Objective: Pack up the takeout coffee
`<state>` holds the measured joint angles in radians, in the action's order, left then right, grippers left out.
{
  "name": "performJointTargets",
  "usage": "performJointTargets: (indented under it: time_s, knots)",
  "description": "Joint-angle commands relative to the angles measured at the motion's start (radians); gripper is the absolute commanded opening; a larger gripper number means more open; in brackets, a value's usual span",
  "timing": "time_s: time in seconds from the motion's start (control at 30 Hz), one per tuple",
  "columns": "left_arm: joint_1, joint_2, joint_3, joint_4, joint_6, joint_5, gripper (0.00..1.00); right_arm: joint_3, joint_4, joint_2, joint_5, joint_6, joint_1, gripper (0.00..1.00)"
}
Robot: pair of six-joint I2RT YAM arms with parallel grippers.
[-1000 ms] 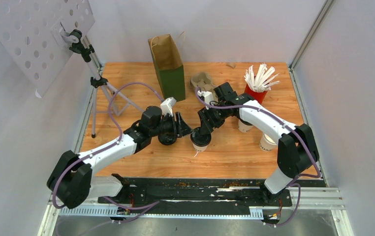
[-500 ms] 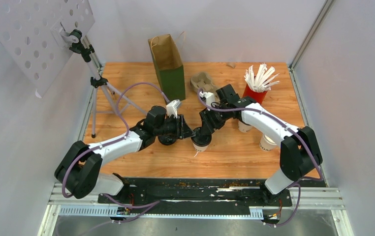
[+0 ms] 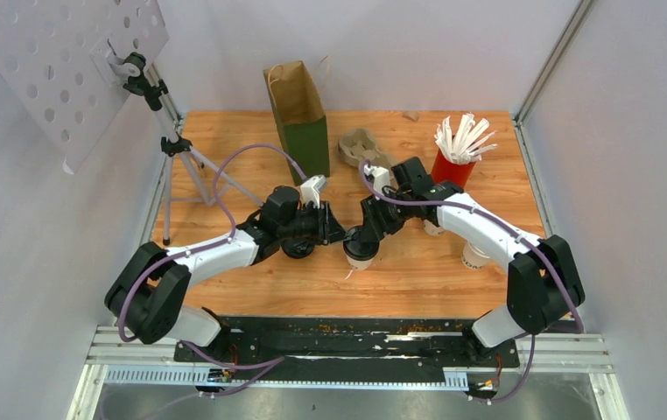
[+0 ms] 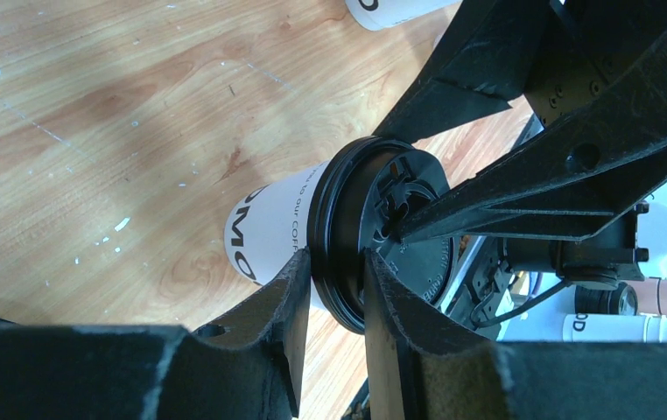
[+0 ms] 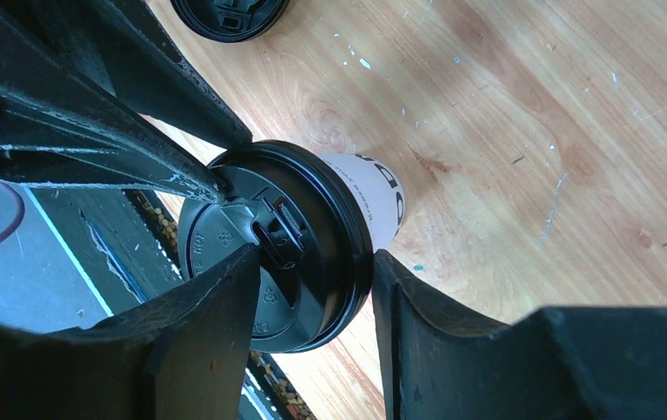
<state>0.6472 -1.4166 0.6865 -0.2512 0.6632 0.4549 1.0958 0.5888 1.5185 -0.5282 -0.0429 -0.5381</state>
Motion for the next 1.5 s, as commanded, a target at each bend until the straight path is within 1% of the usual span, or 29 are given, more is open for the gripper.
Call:
performJointTargets:
  time_s: [0.0, 0.17, 0.27, 0.43, 0.63, 0.7, 0.9, 1.13, 1.23, 1.47]
  knots:
    - [-0.001, -0.043, -0.014, 0.109, -0.083, -0.074, 0.33, -0.051, 0.042, -0.023, 0.065, 0.112, -0.007, 0.5]
    - [-0.001, -0.061, 0.098, 0.152, -0.12, -0.039, 0.38, -0.075, 0.006, -0.085, 0.085, 0.285, -0.008, 0.51]
    - [0.0, -0.082, 0.149, 0.178, -0.143, -0.021, 0.42, -0.097, -0.012, -0.123, 0.107, 0.339, -0.007, 0.56]
    - [-0.001, -0.077, 0.17, 0.171, -0.145, 0.019, 0.52, -0.082, 0.0, -0.175, 0.126, 0.356, -0.003, 0.61]
    - [-0.001, -0.043, 0.174, 0.197, -0.155, 0.027, 0.6, -0.015, 0.067, -0.197, 0.128, 0.305, 0.02, 0.66]
    - [-0.001, -0.03, 0.171, 0.207, -0.154, 0.023, 0.61, 0.002, 0.085, -0.2, 0.125, 0.284, 0.028, 0.63]
    - [-0.001, -0.003, 0.156, 0.222, -0.15, 0.013, 0.62, 0.034, 0.086, -0.186, 0.082, 0.22, 0.029, 0.55]
    - [-0.001, 0.017, 0.142, 0.195, -0.124, 0.022, 0.62, 0.066, 0.105, -0.135, 0.039, 0.157, 0.029, 0.46]
    - [-0.001, 0.016, 0.137, 0.189, -0.118, 0.025, 0.58, 0.07, 0.107, -0.12, 0.025, 0.15, 0.029, 0.44]
    - [-0.001, -0.006, 0.105, 0.155, -0.1, 0.04, 0.51, 0.063, 0.092, -0.093, 0.017, 0.146, 0.029, 0.34]
